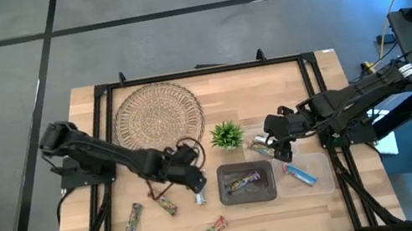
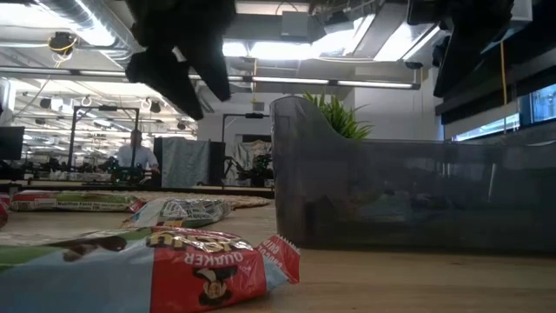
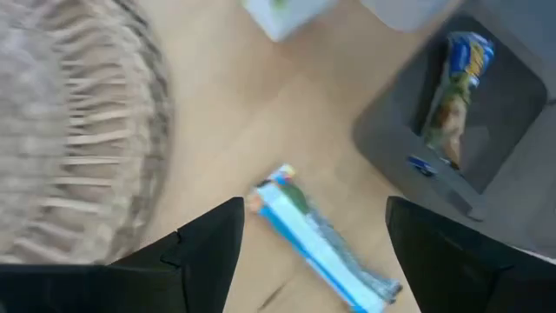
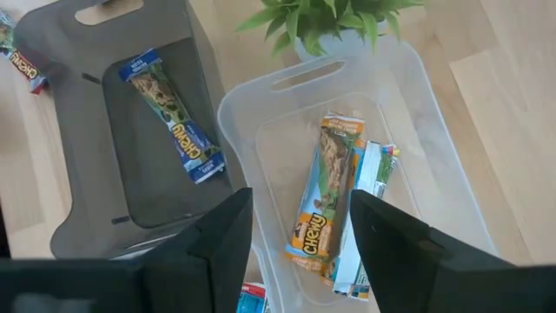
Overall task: Pick and place Granola Bars by type
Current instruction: Put the orange granola bar into the top transparent bin
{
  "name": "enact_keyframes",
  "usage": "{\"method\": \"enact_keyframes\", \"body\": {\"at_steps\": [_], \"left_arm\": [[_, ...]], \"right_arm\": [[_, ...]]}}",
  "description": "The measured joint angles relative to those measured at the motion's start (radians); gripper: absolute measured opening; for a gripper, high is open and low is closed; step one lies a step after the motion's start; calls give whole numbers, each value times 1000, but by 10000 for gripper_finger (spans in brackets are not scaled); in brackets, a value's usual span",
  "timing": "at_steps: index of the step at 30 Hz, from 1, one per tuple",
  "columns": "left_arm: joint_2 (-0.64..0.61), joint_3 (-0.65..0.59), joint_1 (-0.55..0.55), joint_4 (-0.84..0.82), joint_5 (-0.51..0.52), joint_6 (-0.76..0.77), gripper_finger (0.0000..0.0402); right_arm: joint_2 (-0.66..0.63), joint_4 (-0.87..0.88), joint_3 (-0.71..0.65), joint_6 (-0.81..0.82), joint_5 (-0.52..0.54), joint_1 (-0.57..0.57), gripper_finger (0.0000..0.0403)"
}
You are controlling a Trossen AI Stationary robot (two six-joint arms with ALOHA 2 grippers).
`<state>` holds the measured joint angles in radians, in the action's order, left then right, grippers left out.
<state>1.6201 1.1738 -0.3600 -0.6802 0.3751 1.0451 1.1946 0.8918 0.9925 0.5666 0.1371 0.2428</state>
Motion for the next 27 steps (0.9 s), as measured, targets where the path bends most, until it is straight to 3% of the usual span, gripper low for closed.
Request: {"method": "enact_keyframes", "body": {"at_steps": [5, 14, 27], "left_arm": [[80, 48, -20, 5, -19, 9, 273], [175, 48, -55, 0, -30, 196, 272], [275, 48, -90, 44, -57, 341, 273]], "right_arm": [[0, 0, 0, -1, 0, 0, 197], [0, 0, 0, -2, 1, 0, 197], [0, 0, 0, -2, 1, 0, 197]]}}
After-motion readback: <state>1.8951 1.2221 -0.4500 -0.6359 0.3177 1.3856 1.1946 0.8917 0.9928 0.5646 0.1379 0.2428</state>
